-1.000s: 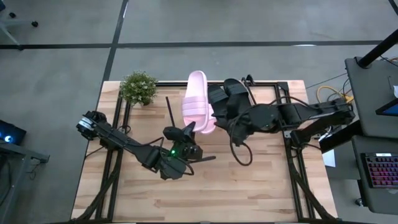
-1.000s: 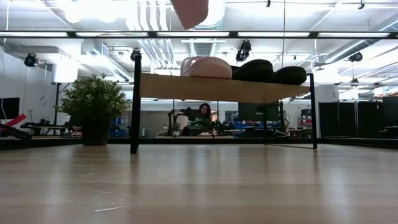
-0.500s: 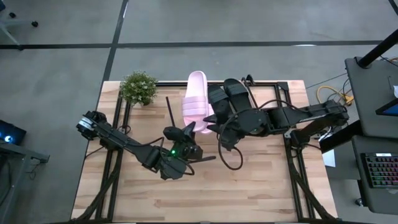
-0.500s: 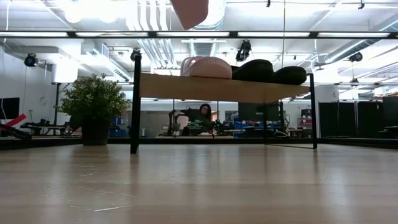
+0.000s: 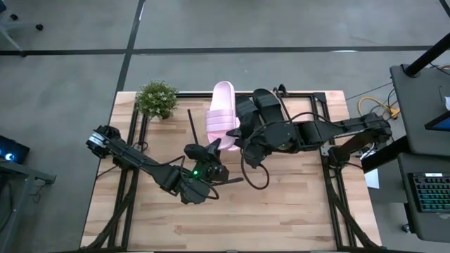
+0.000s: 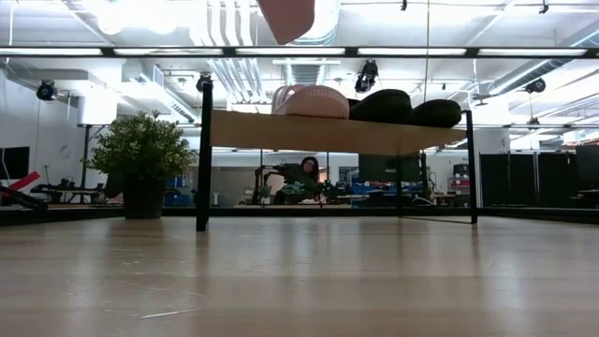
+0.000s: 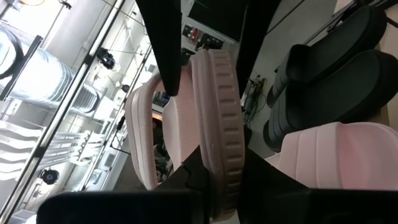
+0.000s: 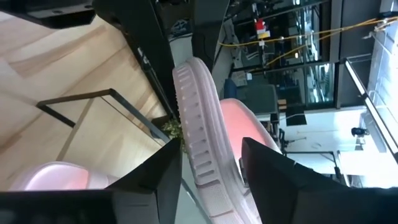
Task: Pick and place slides into the shelf
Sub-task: Put the pink slipper on the shelf
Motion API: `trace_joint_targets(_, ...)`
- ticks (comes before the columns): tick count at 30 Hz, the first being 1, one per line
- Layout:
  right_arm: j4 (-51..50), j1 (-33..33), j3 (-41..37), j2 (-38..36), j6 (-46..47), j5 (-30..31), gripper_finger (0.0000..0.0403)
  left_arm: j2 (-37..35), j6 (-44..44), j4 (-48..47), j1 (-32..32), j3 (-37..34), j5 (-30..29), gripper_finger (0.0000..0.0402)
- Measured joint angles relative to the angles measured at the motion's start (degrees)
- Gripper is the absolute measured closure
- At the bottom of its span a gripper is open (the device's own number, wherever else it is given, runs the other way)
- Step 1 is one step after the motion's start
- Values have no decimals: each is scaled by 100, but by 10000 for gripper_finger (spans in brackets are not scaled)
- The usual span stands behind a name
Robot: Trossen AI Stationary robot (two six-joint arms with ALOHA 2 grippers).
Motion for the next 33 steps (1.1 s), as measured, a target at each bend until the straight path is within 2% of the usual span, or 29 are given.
trace_joint_targets(14, -2, -3, 4, 133, 115, 85, 358, -33, 17, -35, -4, 14, -94, 383)
trace_joint_targets(21, 110, -4, 4, 124, 72, 195, 358, -81, 55, -13, 0, -1, -50, 377)
trace_joint_targets(28, 194, -8, 2, 94, 148, 181, 360, -243, 61, 4, 2, -26, 72, 312)
trace_joint_targets(33, 303, -14, 0, 92, 169, 199, 362, -382, 60, -2, -3, -27, 102, 284)
